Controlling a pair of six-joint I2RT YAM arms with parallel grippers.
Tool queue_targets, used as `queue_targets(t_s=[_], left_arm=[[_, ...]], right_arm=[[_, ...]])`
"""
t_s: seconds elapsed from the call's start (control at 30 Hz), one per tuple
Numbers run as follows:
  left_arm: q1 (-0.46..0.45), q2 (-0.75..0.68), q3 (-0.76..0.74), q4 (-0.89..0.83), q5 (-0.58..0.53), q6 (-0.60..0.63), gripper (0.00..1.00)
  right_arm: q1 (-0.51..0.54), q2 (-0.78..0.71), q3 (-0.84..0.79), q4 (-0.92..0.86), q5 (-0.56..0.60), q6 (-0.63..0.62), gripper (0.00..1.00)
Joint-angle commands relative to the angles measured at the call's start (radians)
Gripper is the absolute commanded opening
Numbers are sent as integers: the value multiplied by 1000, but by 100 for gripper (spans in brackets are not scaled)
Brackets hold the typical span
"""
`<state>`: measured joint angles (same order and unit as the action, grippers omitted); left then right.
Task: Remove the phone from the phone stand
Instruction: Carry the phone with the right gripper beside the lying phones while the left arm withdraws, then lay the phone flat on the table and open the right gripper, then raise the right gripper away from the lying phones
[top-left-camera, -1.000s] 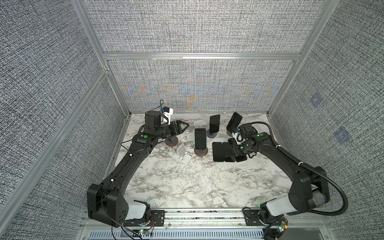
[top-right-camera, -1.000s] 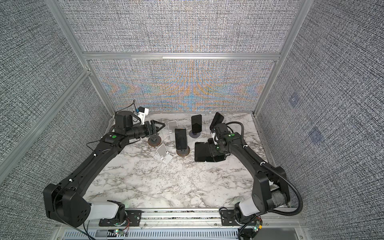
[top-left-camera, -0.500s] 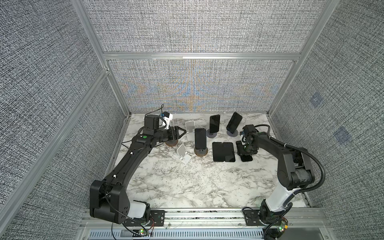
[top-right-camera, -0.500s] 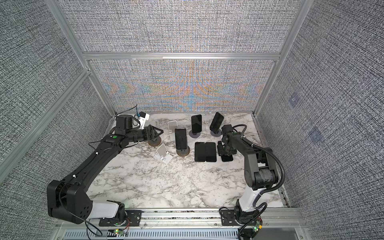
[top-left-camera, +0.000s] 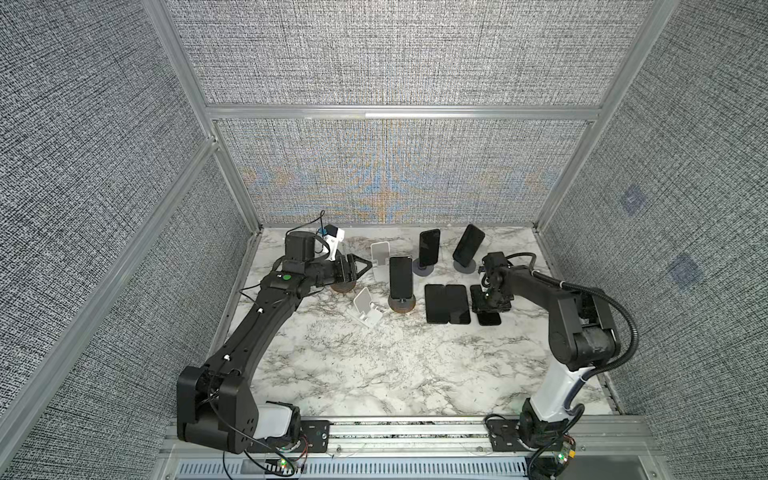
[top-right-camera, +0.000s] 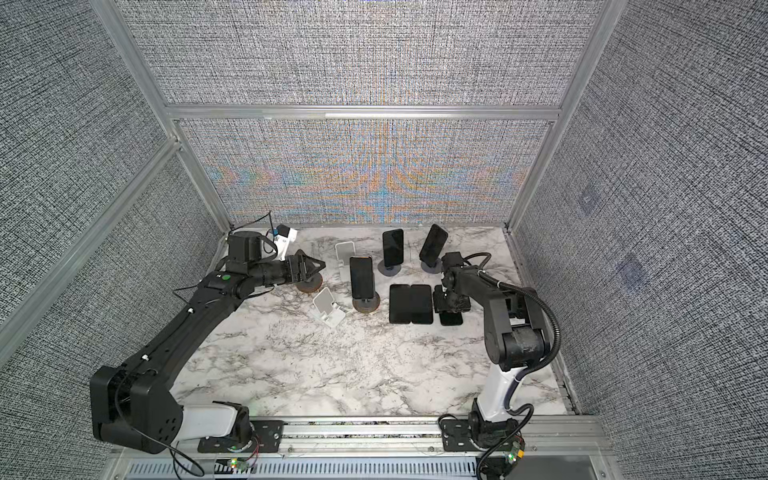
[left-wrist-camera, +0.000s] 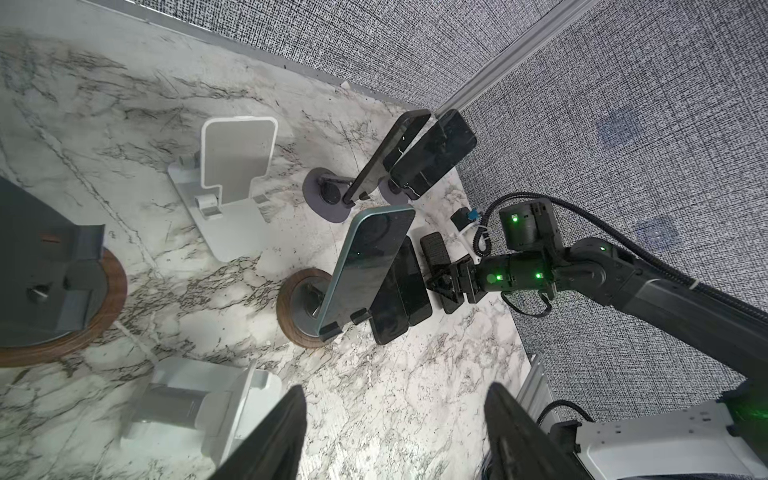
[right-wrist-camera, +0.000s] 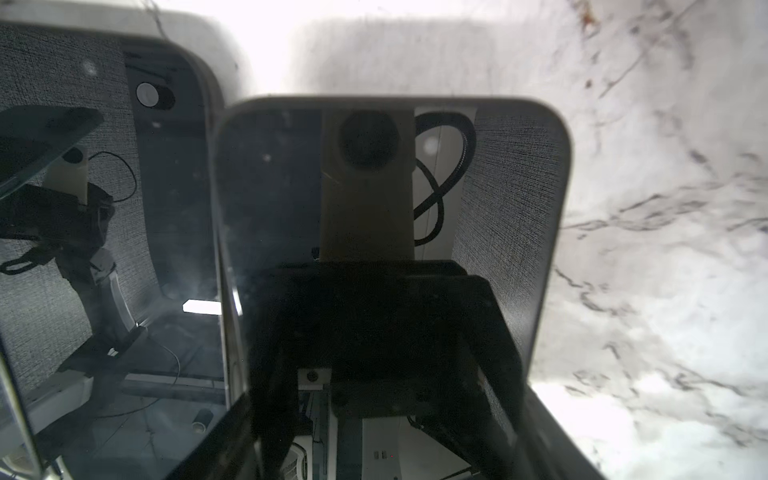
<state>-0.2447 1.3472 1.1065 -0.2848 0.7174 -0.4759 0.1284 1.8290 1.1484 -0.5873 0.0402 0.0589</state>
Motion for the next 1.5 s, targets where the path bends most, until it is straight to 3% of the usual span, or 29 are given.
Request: queue_targets(t_s=[0.0, 0.3, 0.7, 0.87, 1.03, 1.47], left_arm=[[2, -7, -4, 34, 14, 0, 69], [5, -9, -6, 38, 15, -6, 69], [7, -1, -11, 44, 17, -12, 69], [7, 3, -5, 25, 6, 4, 69], [6, 4, -2, 19, 6, 8, 69], [6, 5, 2, 10, 10, 12, 69]], right_arm=[[5, 4, -2, 15, -20, 24, 63], [6, 14, 13, -11, -42, 29, 75], [-30, -61, 25, -68, -13, 27, 75], [-103, -87, 14, -72, 12, 35, 64], [-129, -32, 44, -102, 113, 38, 37], [-95, 47, 75, -84, 10, 64, 33]])
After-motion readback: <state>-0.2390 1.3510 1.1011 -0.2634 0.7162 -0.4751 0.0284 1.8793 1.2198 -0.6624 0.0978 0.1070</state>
